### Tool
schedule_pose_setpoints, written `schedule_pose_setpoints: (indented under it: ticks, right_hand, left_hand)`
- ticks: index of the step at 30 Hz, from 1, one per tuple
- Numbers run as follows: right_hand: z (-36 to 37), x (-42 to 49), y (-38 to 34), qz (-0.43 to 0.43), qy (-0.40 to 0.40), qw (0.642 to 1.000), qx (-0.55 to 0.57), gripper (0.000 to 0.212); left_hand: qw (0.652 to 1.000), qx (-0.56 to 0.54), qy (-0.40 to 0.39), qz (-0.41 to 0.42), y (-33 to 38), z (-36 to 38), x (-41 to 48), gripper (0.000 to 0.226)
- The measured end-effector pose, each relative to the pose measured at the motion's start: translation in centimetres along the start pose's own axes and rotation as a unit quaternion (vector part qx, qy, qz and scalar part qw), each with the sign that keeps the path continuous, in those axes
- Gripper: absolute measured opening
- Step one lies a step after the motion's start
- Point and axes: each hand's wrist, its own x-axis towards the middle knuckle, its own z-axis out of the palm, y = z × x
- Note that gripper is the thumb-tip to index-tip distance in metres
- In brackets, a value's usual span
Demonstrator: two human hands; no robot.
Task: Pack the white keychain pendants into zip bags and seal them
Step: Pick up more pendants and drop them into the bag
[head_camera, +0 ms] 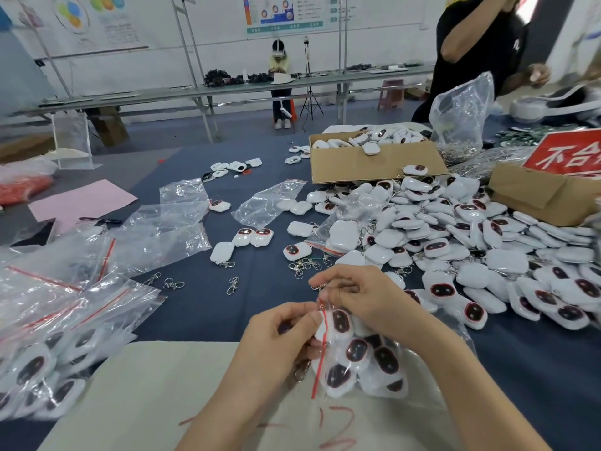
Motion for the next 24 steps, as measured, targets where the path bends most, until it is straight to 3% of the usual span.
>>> schedule_pose_setpoints:
  ticks: [4, 9, 12, 16, 18, 20, 22, 24]
  right_hand:
    - [0.0, 0.1, 0.3, -0.007, -0.002, 1.000, 0.000, 0.022]
    - [-0.1, 0.3, 0.2, -0.019, 0.011, 1.000, 0.010, 0.023]
    - [-0.5, 0.2, 0.3, -0.034, 0.058, 0.998, -0.018, 0.018]
    - [-1.7, -0.2, 0.3, -0.037, 0.203, 0.966, -0.155, 0.021]
    - [-2.5, -0.4, 0.7, -0.002, 0.266, 0.918, -0.296, 0.030]
    - [-3.2, -0.8, 1.2, 0.095, 0.274, 0.866, -0.408, 0.042]
    - [-3.7, -1.2, 1.5, 0.183, 0.246, 0.852, -0.424, 0.050]
    - [-3.8, -1.5, 1.8, 0.211, 0.224, 0.857, -0.413, 0.050]
  left_hand:
    - [0.996, 0.071, 0.027, 0.050, 0.2, 0.8, -0.2, 0.035]
    - [0.980, 0.162, -0.021, 0.115, 0.5, 1.5, -0.9, 0.067]
    - [0.966, 0.194, 0.066, 0.156, 0.2, 0.5, -0.4, 0.066]
    - [0.954, 0.199, 0.170, 0.148, 0.0, -1.3, 0.8, 0.053]
    - [0.951, 0.197, 0.205, 0.123, 0.0, -1.9, 1.4, 0.049]
    - [0.950, 0.196, 0.220, 0.105, -0.2, -2.1, 1.8, 0.047]
    - [0.947, 0.209, 0.220, 0.105, -0.3, -1.9, 2.0, 0.046]
    - [0.944, 0.224, 0.215, 0.111, -0.5, -1.9, 2.1, 0.047]
